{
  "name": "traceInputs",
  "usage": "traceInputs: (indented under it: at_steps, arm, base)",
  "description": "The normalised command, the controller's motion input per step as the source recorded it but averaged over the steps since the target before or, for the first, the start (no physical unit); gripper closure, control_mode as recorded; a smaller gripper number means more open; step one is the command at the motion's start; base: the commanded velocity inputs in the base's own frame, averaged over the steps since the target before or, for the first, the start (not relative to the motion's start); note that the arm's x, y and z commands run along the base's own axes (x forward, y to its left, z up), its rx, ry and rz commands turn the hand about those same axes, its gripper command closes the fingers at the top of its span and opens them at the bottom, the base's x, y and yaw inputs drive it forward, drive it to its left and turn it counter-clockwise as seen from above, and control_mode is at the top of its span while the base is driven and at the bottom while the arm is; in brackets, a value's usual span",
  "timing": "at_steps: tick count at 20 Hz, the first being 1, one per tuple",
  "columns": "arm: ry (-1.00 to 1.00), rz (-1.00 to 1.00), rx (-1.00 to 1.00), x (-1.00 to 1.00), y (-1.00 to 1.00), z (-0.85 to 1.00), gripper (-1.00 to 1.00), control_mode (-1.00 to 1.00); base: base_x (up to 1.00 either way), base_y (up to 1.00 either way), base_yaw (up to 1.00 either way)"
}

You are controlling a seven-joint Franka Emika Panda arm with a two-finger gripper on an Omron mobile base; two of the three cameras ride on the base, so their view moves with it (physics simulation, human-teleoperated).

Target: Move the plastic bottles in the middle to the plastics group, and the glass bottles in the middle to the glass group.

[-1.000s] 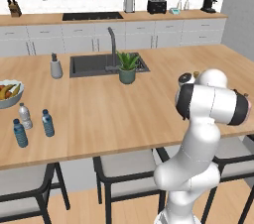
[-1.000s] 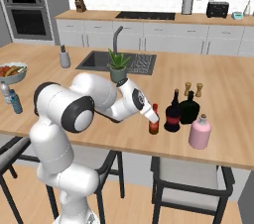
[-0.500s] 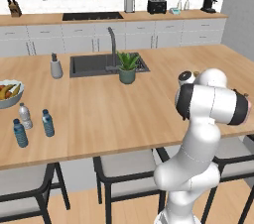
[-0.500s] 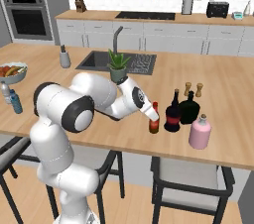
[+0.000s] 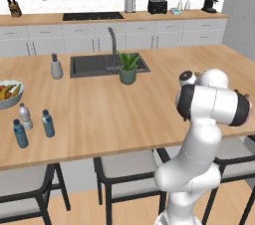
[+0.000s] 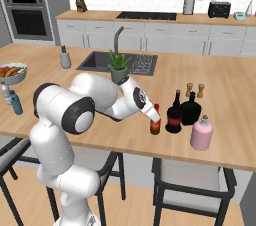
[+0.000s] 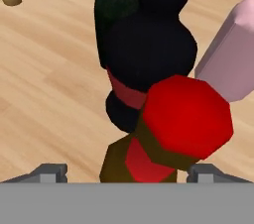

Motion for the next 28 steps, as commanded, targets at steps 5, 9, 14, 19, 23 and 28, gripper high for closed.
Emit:
traceInputs:
  at_steps: [5,9,14,19,23,28]
  arm:
    - [0.00,0.00,0.00,-0.04,0.00,0.17,-1.00,-1.00]
    - [-0.04,-0.02,0.00,-0.15,0.00,0.60,-1.00,-1.00]
    - [0.00,-0.02,0.01,-0.01,0.00,0.94,-1.00,-1.00]
    - [-0.02,0.00,0.04,-0.19,0.00,0.86,-1.00,-1.00]
    - [-0.05,0.12,0.08,-0.48,0.00,0.35,-1.00,-1.00]
    - [0.00,0.26,0.00,-0.72,0.13,0.02,-1.00,-1.00]
  base:
    - [0.00,0.00,0.00]
    - [0.00,0.00,0.00]
    - [0.00,0.00,0.00]
    - [0.00,0.00,0.00]
    - [0.00,0.00,0.00]
    - [0.00,0.00,0.00]
